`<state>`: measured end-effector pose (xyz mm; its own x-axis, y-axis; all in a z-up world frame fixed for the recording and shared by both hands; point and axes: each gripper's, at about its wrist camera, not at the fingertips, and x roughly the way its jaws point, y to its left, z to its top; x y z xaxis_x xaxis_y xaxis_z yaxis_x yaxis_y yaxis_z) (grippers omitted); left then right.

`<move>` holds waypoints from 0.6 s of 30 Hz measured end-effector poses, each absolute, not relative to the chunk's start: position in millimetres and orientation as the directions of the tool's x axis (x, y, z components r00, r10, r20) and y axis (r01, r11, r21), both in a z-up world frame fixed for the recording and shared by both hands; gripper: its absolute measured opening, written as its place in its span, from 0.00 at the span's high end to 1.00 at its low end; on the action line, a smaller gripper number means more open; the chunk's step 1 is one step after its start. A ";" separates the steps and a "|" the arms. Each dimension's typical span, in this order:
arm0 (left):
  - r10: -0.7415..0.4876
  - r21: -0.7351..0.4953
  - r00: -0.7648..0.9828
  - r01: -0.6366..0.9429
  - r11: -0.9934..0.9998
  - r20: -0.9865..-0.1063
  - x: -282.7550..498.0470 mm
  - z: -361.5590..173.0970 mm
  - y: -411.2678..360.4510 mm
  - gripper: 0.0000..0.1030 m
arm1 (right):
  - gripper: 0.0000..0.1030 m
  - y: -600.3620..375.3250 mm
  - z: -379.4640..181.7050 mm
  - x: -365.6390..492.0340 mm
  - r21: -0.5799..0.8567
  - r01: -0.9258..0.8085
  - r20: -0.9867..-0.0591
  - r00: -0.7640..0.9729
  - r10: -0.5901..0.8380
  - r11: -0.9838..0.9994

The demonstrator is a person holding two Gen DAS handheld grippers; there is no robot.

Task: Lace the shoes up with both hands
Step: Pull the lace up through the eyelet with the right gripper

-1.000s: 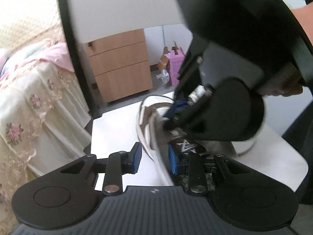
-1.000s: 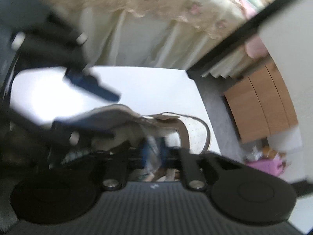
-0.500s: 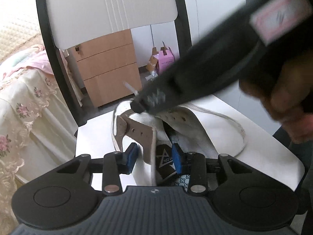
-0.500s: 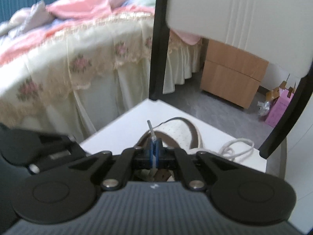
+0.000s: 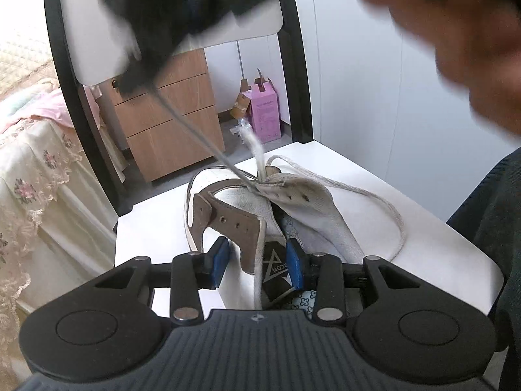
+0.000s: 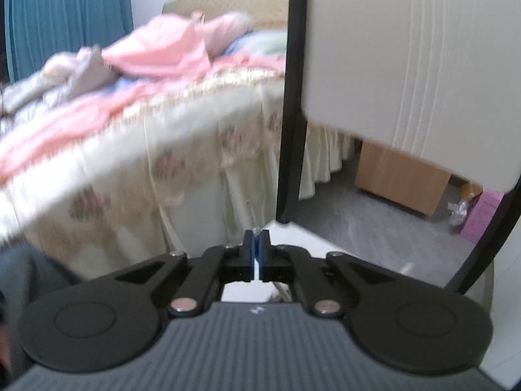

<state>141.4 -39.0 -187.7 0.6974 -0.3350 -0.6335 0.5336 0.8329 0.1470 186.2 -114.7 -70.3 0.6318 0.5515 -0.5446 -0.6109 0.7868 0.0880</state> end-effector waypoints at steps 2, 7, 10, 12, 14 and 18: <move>-0.343 0.135 0.690 0.538 0.832 -0.638 143.8 -188.6 -38.6 0.60 | 0.97 -120.0 -48.8 186.8 0.147 -0.611 -0.489 0.639 0.594 0.778; -0.347 0.125 0.678 0.543 0.830 -0.648 147.1 -190.2 -35.3 0.60 | 0.97 -124.1 7.4 182.5 0.188 -0.635 -0.364 0.664 0.654 0.749; -0.346 0.122 0.675 0.543 0.831 -0.652 142.3 -186.8 -36.9 0.60 | 0.97 -123.1 41.9 179.8 0.194 -0.650 -0.294 0.676 0.676 0.735; -0.345 0.121 0.673 0.544 0.830 -0.654 139.8 -184.2 -37.5 0.60 | 0.97 -121.4 61.8 177.7 0.188 -0.661 -0.250 0.683 0.686 0.726; -0.345 0.120 0.673 0.543 0.831 -0.655 139.7 -184.7 -36.9 0.60 | 0.97 -120.7 82.3 175.7 0.187 -0.670 -0.203 0.690 0.695 0.719; -0.344 0.120 0.672 0.542 0.832 -0.656 138.7 -185.3 -36.4 0.60 | 0.97 -122.7 121.5 175.6 0.203 -0.675 -0.103 0.705 0.701 0.709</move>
<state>138.7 -36.4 -185.3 0.6721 -0.3440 -0.6557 0.5423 0.8316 0.1195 175.6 -122.7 121.5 0.7053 0.7015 -0.1025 -0.6755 0.7088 0.2031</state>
